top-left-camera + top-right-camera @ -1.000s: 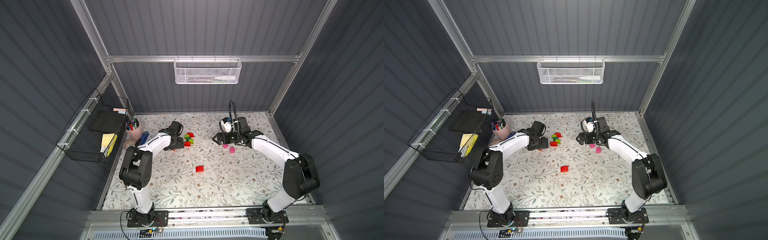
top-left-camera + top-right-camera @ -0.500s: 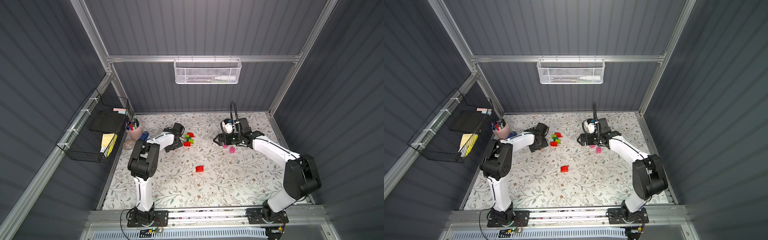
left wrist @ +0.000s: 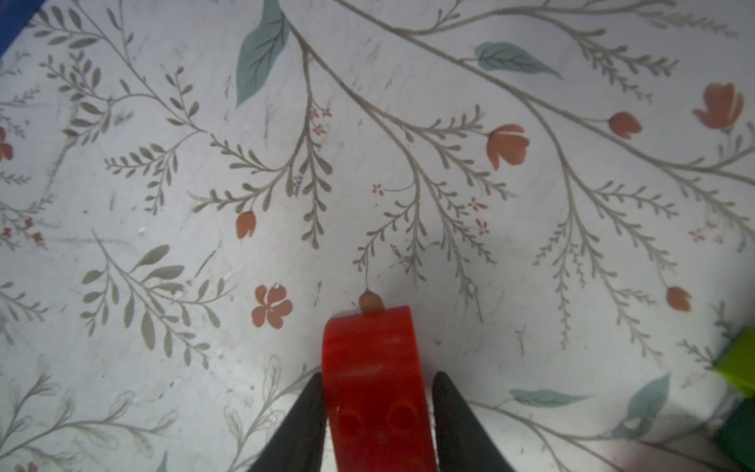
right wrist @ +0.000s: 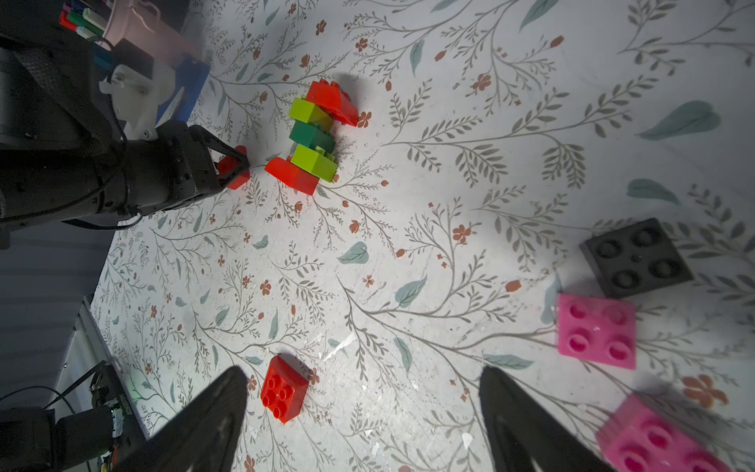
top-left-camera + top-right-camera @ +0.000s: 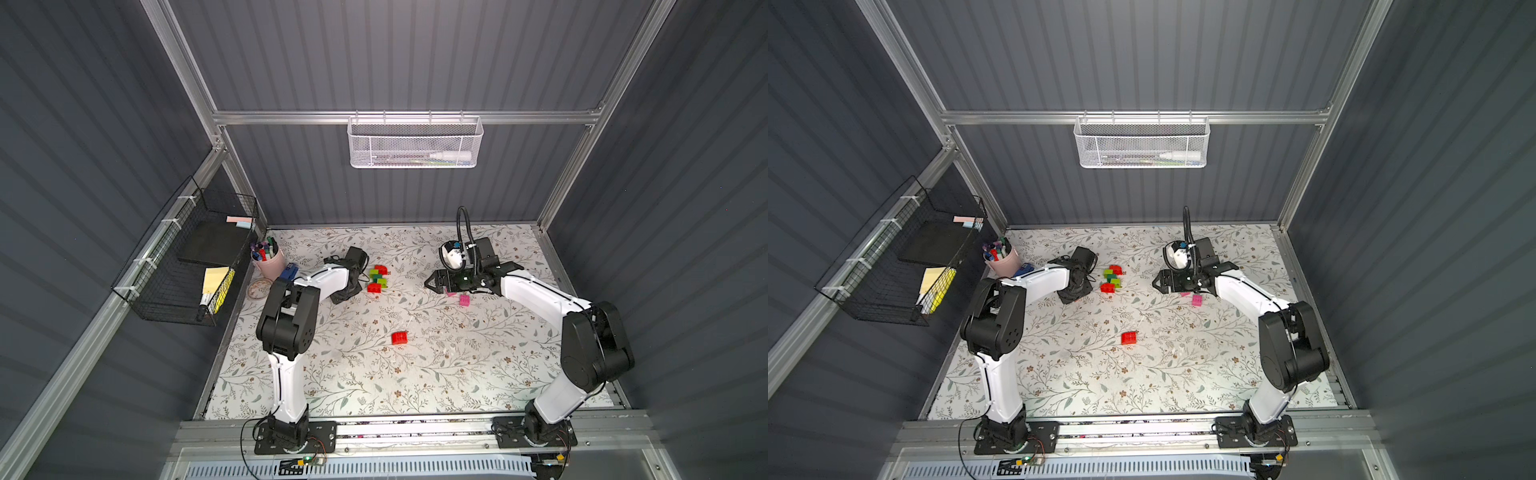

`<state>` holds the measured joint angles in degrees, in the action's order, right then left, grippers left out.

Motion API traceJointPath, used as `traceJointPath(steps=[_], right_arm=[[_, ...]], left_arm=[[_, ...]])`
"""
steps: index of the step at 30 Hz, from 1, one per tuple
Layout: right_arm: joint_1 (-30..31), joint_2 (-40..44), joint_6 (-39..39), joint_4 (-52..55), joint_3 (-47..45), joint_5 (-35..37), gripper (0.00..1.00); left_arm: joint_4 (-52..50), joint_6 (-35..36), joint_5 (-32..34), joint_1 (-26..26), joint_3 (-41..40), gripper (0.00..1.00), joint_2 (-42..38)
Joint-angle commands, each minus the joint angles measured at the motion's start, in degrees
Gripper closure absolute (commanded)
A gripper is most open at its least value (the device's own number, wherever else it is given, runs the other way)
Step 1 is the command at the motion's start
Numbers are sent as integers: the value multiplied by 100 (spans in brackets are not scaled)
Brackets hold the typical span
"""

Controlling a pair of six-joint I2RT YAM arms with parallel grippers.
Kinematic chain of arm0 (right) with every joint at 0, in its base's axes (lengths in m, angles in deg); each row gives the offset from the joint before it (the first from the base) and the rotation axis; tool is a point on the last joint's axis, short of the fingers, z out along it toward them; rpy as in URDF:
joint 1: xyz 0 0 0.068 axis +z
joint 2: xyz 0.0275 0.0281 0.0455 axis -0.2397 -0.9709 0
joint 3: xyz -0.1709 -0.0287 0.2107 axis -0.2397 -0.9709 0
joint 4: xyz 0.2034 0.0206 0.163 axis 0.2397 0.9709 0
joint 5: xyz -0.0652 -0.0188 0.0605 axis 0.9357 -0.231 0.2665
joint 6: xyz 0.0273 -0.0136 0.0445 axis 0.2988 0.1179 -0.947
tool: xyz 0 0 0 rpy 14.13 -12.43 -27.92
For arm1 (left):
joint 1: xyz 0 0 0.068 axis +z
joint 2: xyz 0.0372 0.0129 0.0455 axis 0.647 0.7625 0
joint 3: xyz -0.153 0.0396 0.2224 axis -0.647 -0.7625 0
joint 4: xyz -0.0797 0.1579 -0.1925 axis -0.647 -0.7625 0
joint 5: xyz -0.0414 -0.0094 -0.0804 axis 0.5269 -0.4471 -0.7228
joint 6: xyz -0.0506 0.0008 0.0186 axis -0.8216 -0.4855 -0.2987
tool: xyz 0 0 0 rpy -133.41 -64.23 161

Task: Assemble the letter s with lego
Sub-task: Move the lego brick at the center of the board.

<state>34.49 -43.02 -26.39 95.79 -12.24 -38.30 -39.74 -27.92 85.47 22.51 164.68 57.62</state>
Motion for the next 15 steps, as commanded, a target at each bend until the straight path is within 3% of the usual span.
traceJointPath(steps=[1,3,9,15], right_arm=[[-40,-17,73,66,102,-139,9],[-47,-3,82,83,94,-152,9],[-156,138,185,218,4,-108,9],[-317,263,219,219,-78,-164,9]], left_arm=[[-246,-124,186,-4,35,62,-48],[-259,-145,182,0,-33,67,-133],[-427,-230,114,-108,-324,68,-637],[-550,-1123,-52,-495,-966,68,-1241]])
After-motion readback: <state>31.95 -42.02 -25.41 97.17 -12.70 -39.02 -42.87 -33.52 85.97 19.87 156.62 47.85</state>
